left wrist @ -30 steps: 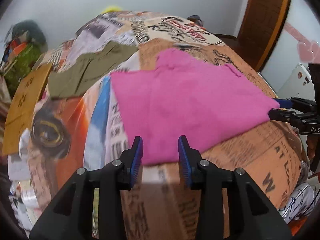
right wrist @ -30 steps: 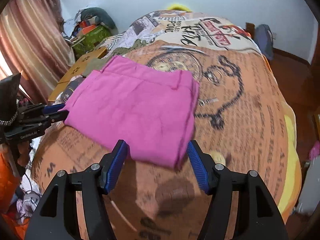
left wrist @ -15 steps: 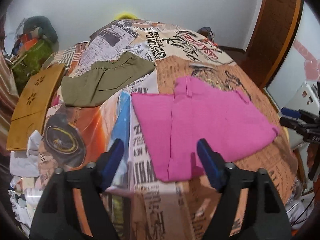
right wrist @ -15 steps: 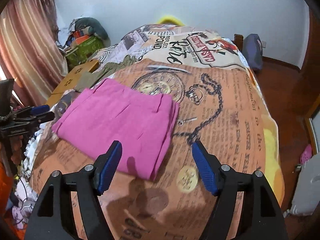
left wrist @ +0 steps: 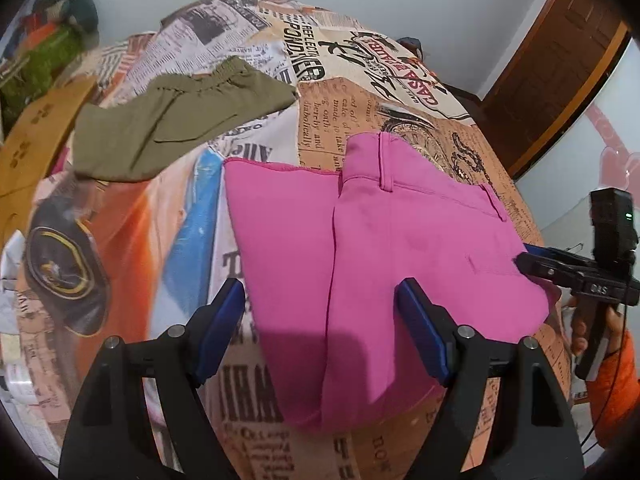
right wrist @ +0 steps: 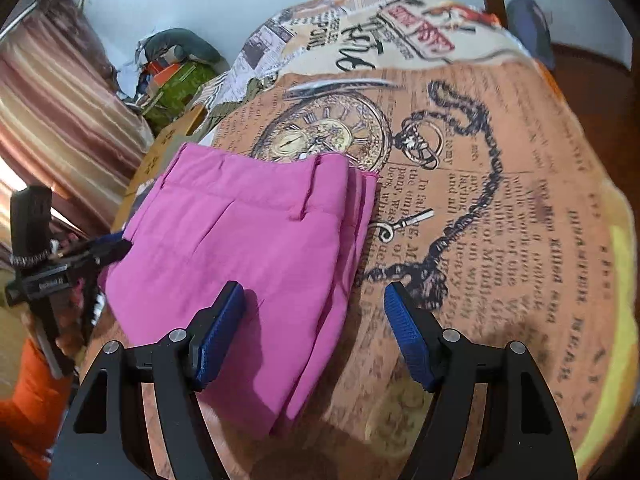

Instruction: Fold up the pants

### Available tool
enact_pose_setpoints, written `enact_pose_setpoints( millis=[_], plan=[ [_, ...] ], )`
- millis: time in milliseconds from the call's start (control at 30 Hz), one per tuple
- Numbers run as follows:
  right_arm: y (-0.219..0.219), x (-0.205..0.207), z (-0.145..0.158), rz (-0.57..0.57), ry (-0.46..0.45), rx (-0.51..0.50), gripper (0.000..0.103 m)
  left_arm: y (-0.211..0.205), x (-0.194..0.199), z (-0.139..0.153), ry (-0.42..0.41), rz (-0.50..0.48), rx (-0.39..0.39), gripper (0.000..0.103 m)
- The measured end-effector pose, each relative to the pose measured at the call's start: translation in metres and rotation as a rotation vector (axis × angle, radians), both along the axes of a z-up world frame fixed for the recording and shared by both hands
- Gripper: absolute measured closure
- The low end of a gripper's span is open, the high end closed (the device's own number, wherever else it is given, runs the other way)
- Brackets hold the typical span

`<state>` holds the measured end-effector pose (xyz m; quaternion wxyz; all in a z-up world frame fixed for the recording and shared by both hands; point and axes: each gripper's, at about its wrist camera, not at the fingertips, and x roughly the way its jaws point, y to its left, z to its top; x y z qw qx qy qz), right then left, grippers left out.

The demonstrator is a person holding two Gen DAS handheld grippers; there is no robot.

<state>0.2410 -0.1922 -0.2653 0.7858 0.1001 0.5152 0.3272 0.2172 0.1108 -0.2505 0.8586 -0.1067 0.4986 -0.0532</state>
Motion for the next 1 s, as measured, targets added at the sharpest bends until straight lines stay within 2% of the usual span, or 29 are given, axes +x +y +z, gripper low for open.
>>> enact_pose_setpoints(
  millis=[267, 467, 567, 767, 800, 867, 933, 1000],
  plan=[
    [0.008, 0.019, -0.006, 0.004, 0.015, 0.041, 0.032, -0.004, 0.024, -0.007, 0.005, -0.012, -0.039, 0.019],
    [0.003, 0.009, -0.004, 0.025, 0.035, 0.057, 0.034, -0.009, 0.023, -0.006, 0.007, -0.044, -0.05, 0.02],
    [-0.002, 0.002, -0.002, 0.034, 0.043, 0.057, 0.036, -0.013, 0.011, -0.002, 0.004, -0.072, -0.047, 0.022],
    [-0.004, -0.003, -0.002, 0.03, 0.053, 0.078, 0.043, -0.012, 0.001, 0.001, 0.004, -0.075, -0.095, 0.029],
    [-0.001, -0.001, -0.002, 0.032, 0.052, 0.083, 0.045, -0.012, 0.003, 0.0, 0.003, -0.076, -0.094, 0.031],
    [0.004, 0.003, -0.001, 0.034, 0.046, 0.084, 0.056, -0.014, 0.007, 0.0, 0.0, -0.076, -0.088, 0.037],
    [0.008, 0.007, -0.001, 0.029, 0.034, 0.077, 0.059, -0.015, 0.011, 0.0, -0.001, -0.074, -0.082, 0.049],
    [0.008, 0.01, 0.0, 0.019, 0.026, 0.074, 0.065, -0.014, 0.016, 0.001, 0.001, -0.067, -0.085, 0.066]
  ],
)
